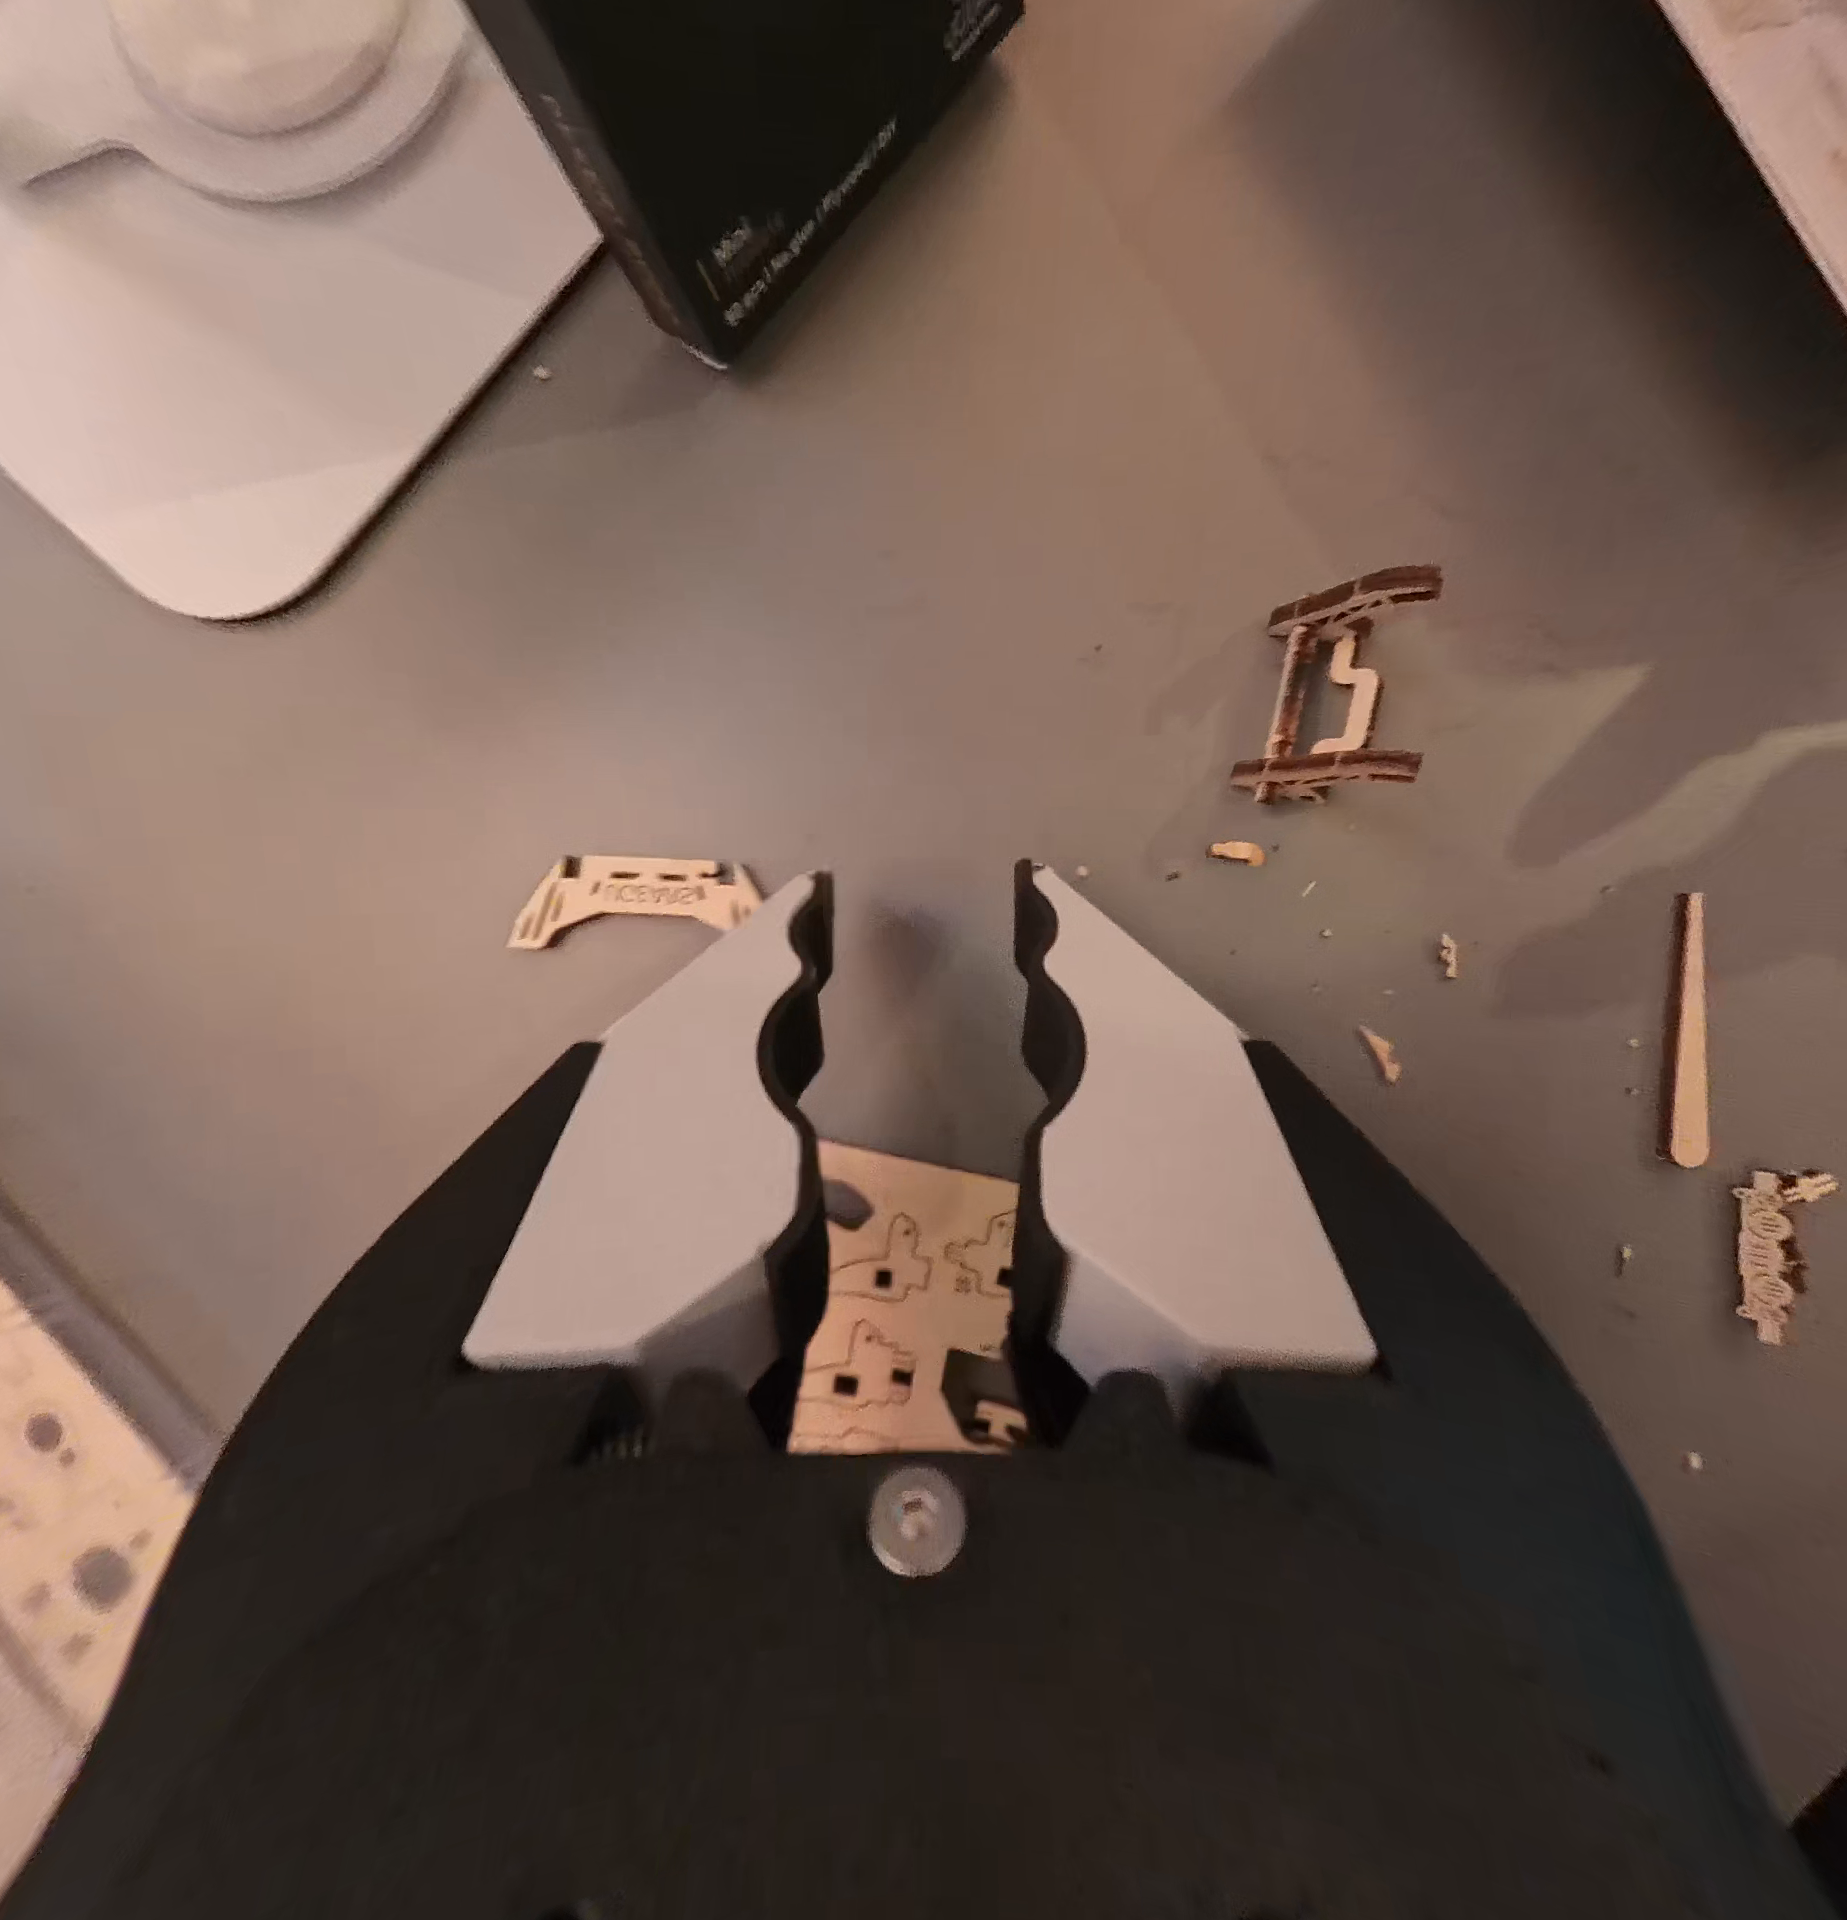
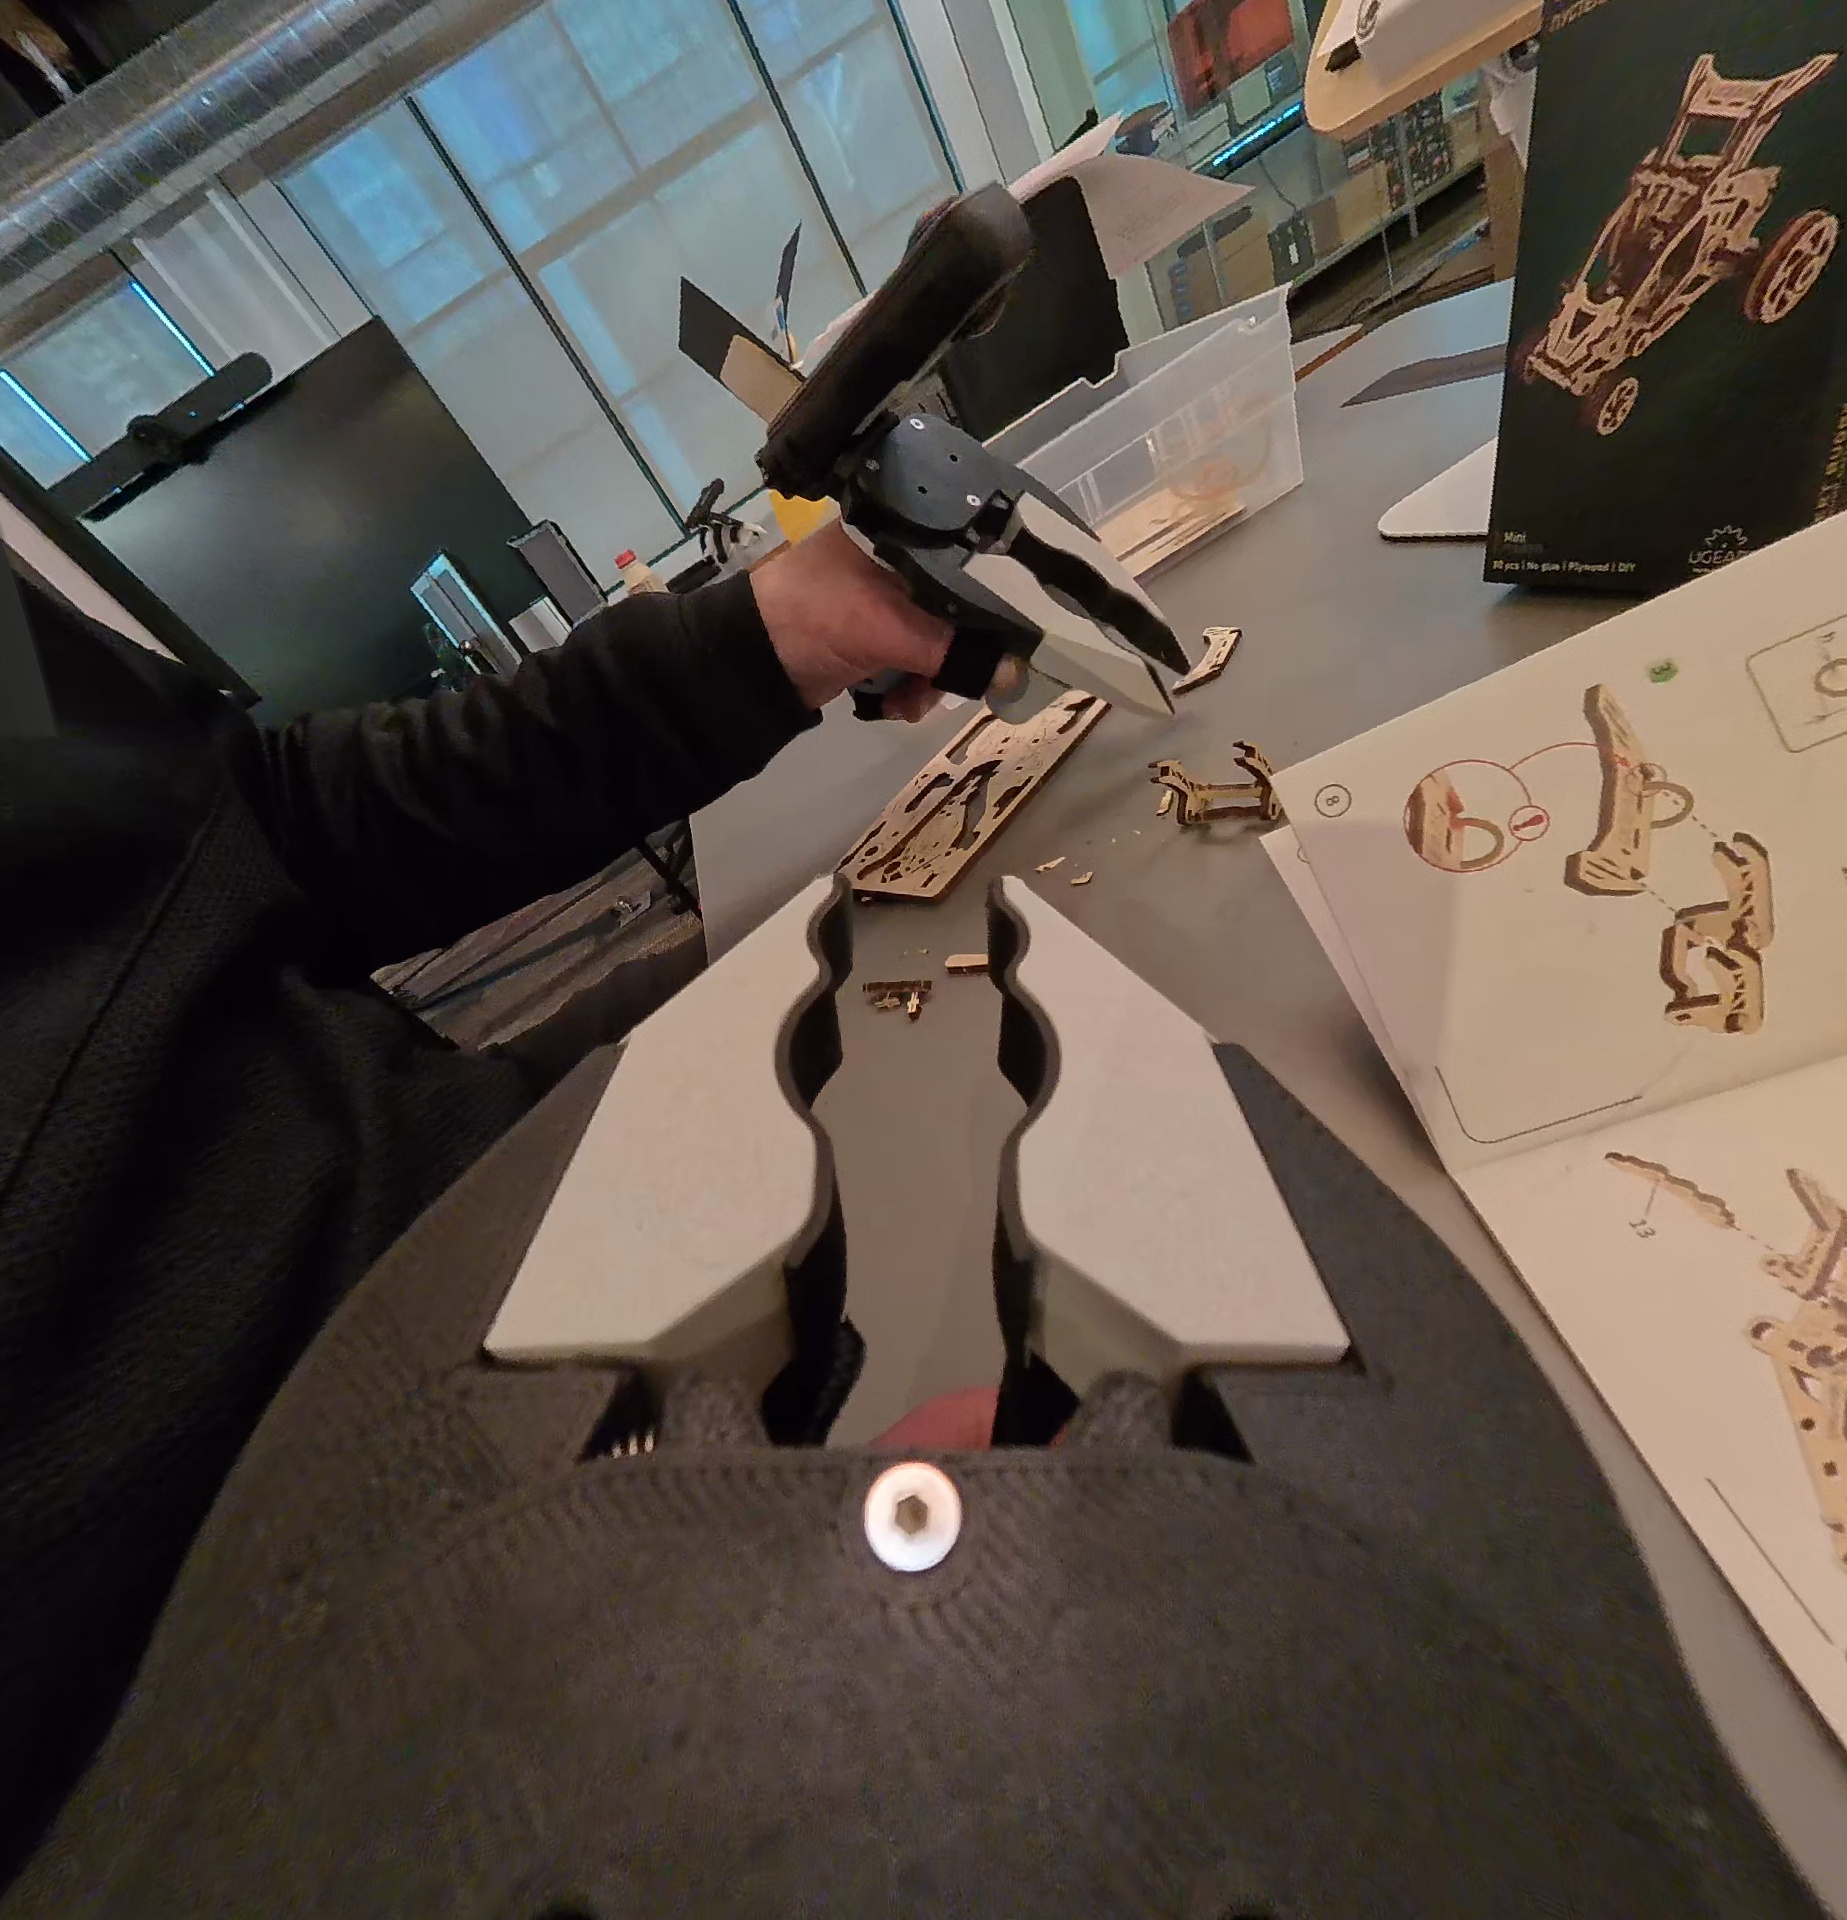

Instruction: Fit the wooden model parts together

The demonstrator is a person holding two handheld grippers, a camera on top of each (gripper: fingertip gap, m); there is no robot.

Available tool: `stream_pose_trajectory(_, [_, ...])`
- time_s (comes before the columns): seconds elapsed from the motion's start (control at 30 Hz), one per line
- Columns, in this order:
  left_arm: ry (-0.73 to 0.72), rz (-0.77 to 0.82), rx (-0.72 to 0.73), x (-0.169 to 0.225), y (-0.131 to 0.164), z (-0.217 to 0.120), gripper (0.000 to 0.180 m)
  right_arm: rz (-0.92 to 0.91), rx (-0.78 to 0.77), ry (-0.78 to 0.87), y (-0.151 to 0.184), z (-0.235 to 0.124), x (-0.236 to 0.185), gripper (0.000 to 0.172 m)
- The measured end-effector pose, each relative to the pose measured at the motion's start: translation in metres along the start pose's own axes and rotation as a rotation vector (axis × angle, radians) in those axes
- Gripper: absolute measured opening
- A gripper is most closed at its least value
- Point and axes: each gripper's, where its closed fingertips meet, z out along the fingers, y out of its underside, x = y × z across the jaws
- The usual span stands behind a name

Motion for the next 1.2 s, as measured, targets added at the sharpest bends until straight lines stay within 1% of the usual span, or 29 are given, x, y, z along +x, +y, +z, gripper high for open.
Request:
stream_pose_trajectory(0.07, [-0.034, 0.002, 0.009, -0.008, -0.002, -0.008, 0.041, 0.006, 0.002, 0.0, 0.0, -0.001, 0.0, 0.023])
stream_pose_trajectory(0.13, [-0.079, 0.014, 0.004, -0.018, -0.004, -0.015, 0.055, 0.011, 0.002, -0.002, 0.0, -0.001, 0.001, 0.023])
stream_pose_trajectory(0.2, [-0.126, 0.035, -0.044, -0.029, -0.002, -0.016, 0.075, 0.014, -0.002, -0.008, 0.0, 0.0, 0.0, 0.024])
stream_pose_trajectory(0.3, [-0.172, 0.058, -0.116, -0.041, 0.003, -0.011, 0.092, 0.017, 0.004, -0.013, 0.0, -0.001, 0.0, 0.024])
stream_pose_trajectory(0.4, [-0.193, 0.095, -0.185, -0.049, 0.008, -0.001, 0.099, 0.024, 0.016, -0.017, -0.002, -0.002, 0.0, 0.024])
stream_pose_trajectory(0.53, [-0.142, 0.036, -0.228, -0.054, 0.01, 0.009, 0.086, 0.025, 0.023, -0.022, -0.003, -0.004, -0.001, 0.024])
stream_pose_trajectory(0.6, [-0.086, 0.008, -0.244, -0.05, 0.012, 0.011, 0.071, 0.027, 0.028, -0.024, -0.003, -0.005, -0.001, 0.024])
stream_pose_trajectory(0.67, [-0.036, -0.041, -0.249, -0.046, 0.014, 0.012, 0.063, 0.03, 0.032, -0.025, -0.004, -0.005, -0.001, 0.024])
stream_pose_trajectory(0.7, [-0.037, -0.043, -0.243, -0.047, 0.014, 0.012, 0.06, 0.031, 0.032, -0.026, -0.004, -0.005, -0.001, 0.024])
stream_pose_trajectory(0.77, [-0.056, -0.048, -0.253, -0.052, 0.017, 0.01, 0.046, 0.032, 0.029, -0.029, -0.003, -0.005, -0.001, 0.024])
stream_pose_trajectory(0.93, [-0.045, -0.033, -0.272, -0.05, 0.019, 0.008, 0.044, 0.038, 0.028, -0.036, -0.003, -0.005, -0.001, 0.025])
stream_pose_trajectory(0.97, [-0.04, -0.024, -0.275, -0.048, 0.02, 0.008, 0.039, 0.038, 0.028, -0.035, -0.003, -0.005, -0.001, 0.025])
stream_pose_trajectory(1.0, [-0.018, -0.02, -0.287, -0.044, 0.023, 0.007, 0.018, 0.036, 0.027, -0.034, -0.003, -0.005, -0.001, 0.025])
stream_pose_trajectory(1.03, [0.005, -0.018, -0.278, -0.038, 0.022, 0.007, 0.015, 0.035, 0.027, -0.033, -0.003, -0.005, -0.001, 0.025])
stream_pose_trajectory(1.1, [-0.011, -0.01, -0.284, -0.037, 0.024, 0.005, 0.036, 0.035, 0.027, -0.033, -0.003, -0.004, -0.001, 0.025])
stream_pose_trajectory(1.13, [-0.026, -0.007, -0.29, -0.037, 0.025, 0.003, 0.043, 0.036, 0.027, -0.033, -0.003, -0.005, -0.001, 0.025])
stream_pose_trajectory(1.17, [-0.026, -0.024, -0.281, -0.036, 0.024, 0.002, 0.041, 0.036, 0.026, -0.034, -0.003, -0.004, -0.001, 0.025])
stream_pose_trajectory(1.2, [-0.003, -0.048, -0.265, -0.032, 0.022, 0.003, 0.035, 0.038, 0.024, -0.035, -0.003, -0.004, -0.001, 0.025])
